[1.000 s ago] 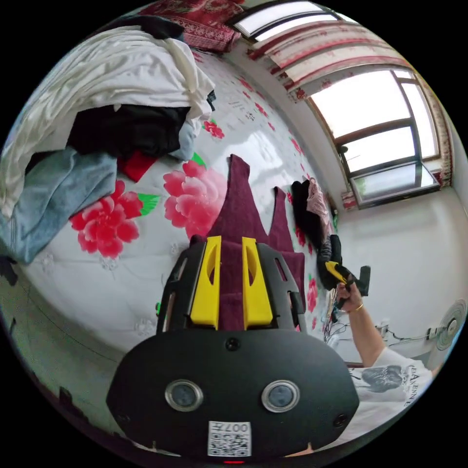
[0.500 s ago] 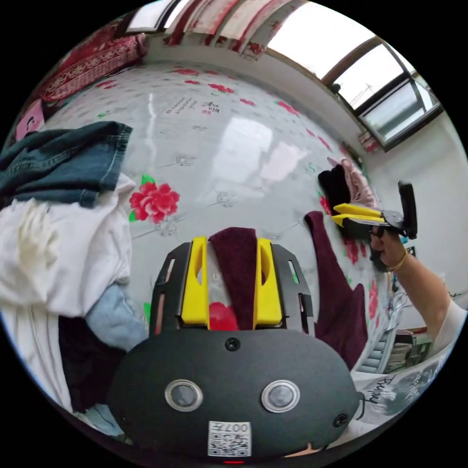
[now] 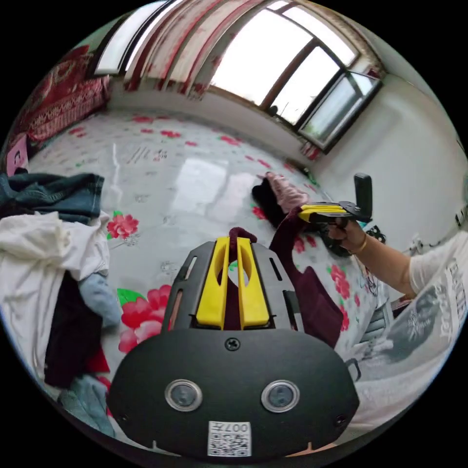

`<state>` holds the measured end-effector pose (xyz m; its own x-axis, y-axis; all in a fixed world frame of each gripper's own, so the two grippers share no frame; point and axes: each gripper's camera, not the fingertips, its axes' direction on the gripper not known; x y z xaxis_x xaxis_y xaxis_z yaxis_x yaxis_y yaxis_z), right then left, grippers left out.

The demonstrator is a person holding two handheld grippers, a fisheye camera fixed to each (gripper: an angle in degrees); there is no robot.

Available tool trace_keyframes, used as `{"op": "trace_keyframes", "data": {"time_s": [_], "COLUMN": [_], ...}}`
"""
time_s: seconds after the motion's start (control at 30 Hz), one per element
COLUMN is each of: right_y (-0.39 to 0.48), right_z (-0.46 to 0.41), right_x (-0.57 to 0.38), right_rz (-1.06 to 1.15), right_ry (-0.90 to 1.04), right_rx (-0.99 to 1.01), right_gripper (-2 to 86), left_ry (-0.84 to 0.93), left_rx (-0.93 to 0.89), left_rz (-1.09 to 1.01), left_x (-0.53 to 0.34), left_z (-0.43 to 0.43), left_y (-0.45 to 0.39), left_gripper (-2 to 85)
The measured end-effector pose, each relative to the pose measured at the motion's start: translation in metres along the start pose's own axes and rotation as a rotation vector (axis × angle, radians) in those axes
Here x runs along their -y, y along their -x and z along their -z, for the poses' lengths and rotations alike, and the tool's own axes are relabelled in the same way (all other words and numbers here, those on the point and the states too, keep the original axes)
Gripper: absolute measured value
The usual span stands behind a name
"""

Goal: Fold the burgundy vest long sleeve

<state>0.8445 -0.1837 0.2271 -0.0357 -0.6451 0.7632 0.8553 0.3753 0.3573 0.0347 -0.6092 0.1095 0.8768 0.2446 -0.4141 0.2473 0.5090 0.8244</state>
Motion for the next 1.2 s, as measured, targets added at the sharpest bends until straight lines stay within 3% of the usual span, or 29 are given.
{"op": "trace_keyframes", "data": {"time_s": [0.1, 0.23, 0.43, 0.53, 0.67, 0.83, 1.0, 1.13, 1.2], "right_y": [0.059, 0.124, 0.149, 0.141, 0.099, 0.024, -0.027, -0.054, -0.048], "right_z": [0.058, 0.1, 0.026, 0.021, 0.087, 0.118, 0.112, 0.077, 0.073], "right_x": [-0.04, -0.114, -0.229, -0.257, -0.279, -0.313, -0.299, -0.284, -0.275], "right_rz": [0.099, 0.106, -0.094, -0.203, -0.45, -0.73, -0.741, -0.748, -0.739], "right_ry": [-0.042, -0.011, 0.33, 0.389, 0.119, -0.028, 0.001, 0.133, 0.143], "right_rx": [0.035, 0.069, 0.067, 0.111, 0.044, 0.034, 0.005, 0.141, 0.089], "right_gripper": [0.7, 1.1, 4.1, 6.2, 9.2, 11.5, 12.2, 11.9, 10.7], "left_ry": [-0.008, 0.13, 0.491, 0.443, 0.273, 0.161, 0.179, 0.248, 0.271], "left_rx": [0.01, 0.017, -0.038, -0.045, -0.025, 0.127, 0.032, 0.032, 0.043], "left_rz": [-0.069, -0.076, 0.151, 0.176, 0.252, 0.558, 0.729, 0.668, 0.626], "left_x": [-0.043, -0.118, -0.217, -0.211, -0.199, -0.212, -0.21, -0.183, -0.17], "left_z": [0.055, 0.071, -0.005, 0.008, 0.06, 0.103, 0.08, 0.054, 0.048], "left_y": [-0.059, -0.12, -0.118, -0.12, -0.107, -0.037, 0.021, 0.029, 0.024], "left_gripper": [0.5, 1.3, 5.8, 6.4, 6.7, 8.0, 11.8, 15.1, 16.2]}}
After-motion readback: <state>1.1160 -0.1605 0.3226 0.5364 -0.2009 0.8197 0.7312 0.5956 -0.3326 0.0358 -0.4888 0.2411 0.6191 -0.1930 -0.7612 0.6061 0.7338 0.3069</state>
